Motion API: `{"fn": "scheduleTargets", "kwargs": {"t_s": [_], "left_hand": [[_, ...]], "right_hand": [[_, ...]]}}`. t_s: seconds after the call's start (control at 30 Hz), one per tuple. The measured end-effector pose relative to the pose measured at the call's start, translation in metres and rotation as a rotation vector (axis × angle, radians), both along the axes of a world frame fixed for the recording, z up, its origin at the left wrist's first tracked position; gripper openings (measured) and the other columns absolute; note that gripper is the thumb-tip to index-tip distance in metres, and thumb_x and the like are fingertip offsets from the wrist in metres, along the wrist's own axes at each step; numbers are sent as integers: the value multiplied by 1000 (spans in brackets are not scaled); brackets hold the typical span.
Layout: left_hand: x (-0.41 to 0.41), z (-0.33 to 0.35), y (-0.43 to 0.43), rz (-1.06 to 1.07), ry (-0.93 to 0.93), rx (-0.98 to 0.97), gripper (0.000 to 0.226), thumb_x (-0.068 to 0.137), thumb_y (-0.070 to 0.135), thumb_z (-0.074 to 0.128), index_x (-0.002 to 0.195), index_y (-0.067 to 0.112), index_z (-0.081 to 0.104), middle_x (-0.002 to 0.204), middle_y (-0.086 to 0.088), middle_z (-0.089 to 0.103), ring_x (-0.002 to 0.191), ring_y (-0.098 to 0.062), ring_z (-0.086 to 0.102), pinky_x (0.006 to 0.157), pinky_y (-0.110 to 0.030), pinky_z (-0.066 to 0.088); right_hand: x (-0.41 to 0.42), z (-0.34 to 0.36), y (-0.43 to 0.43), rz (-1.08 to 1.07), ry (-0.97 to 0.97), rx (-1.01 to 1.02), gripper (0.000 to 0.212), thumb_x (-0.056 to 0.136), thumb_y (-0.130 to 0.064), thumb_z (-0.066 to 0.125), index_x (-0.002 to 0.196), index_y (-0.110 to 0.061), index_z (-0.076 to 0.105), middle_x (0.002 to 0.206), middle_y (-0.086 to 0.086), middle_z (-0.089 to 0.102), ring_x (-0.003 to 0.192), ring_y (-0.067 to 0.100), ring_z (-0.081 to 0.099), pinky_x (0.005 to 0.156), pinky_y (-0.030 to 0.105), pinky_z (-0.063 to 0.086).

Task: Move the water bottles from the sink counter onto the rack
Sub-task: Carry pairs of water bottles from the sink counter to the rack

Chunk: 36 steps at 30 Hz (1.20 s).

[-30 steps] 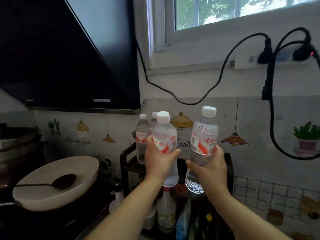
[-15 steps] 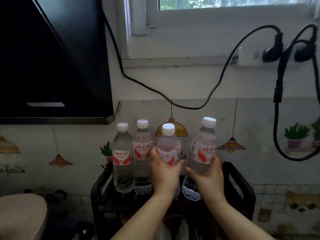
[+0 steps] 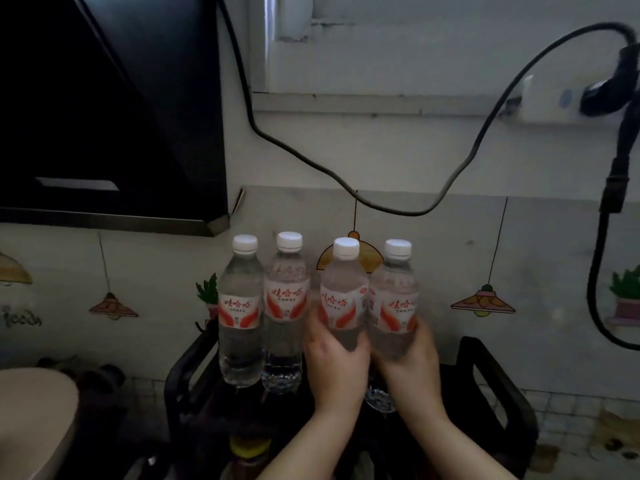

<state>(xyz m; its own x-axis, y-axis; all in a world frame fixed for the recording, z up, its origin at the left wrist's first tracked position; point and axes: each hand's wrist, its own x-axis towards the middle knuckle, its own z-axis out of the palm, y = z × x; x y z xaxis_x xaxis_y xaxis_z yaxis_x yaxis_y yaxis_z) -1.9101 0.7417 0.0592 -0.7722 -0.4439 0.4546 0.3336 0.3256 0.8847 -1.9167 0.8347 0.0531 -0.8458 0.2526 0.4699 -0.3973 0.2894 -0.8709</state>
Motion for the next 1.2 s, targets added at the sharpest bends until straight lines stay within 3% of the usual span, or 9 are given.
{"fn": "scheduleTargets", "kwargs": {"t_s": [0.13,0.37,0.5,0.67,0.87,0.93,1.1,1.2], "left_hand": [[2,-3,-1,-25,-42,29,70,76,22,74,136,16,38,133,-3,52,125,-19,49,102,-34,44],[9,-7,-9,-102,-138,-22,53,82,21,67,131,17,47,123,-2,59,116,-19,56,90,-23,43],[9,-6,-11,-64,-166,-69,52,81,19,70,128,15,49,121,-3,61,115,-20,57,88,-24,45],[13,-3,-16,28,-185,-117,50,76,24,75,118,14,50,115,-3,62,109,-21,61,79,-25,47],[17,-2,-25,70,-216,-296,48,81,26,71,119,12,45,118,-4,56,113,-20,55,78,-20,38],[18,-4,-28,64,-212,-343,47,85,22,67,124,14,44,122,-3,54,118,-18,52,82,-17,35],[19,-13,-34,109,-153,-485,63,82,22,70,135,8,39,132,-9,49,125,-22,48,98,-28,44],[16,-23,-36,173,-71,-635,76,66,12,84,130,-4,46,128,-20,54,117,-34,58,90,-37,52]], "right_hand": [[2,-2,0,50,8,-4,73,67,-26,82,131,-20,45,119,-3,57,108,11,57,79,17,45],[9,-4,15,199,-82,90,82,72,-1,75,138,-29,35,117,-17,54,104,-9,51,74,2,44],[9,-8,20,172,-141,162,78,75,3,69,139,-24,35,120,-7,57,112,7,53,83,15,40],[9,-8,14,138,-146,165,73,73,1,73,135,-18,41,106,-9,55,99,2,49,63,3,40],[7,-5,5,133,-160,164,71,71,-1,75,133,-19,44,109,-4,57,100,5,49,76,14,39],[7,-4,4,136,-157,164,70,72,0,75,132,-18,44,106,-6,56,99,5,49,72,11,39],[7,-4,3,144,-159,173,66,72,-1,75,128,-20,45,95,-13,54,93,4,52,65,7,39],[6,-5,2,145,-151,172,68,73,-1,75,130,-21,44,97,-13,55,94,2,51,63,4,38]]}}
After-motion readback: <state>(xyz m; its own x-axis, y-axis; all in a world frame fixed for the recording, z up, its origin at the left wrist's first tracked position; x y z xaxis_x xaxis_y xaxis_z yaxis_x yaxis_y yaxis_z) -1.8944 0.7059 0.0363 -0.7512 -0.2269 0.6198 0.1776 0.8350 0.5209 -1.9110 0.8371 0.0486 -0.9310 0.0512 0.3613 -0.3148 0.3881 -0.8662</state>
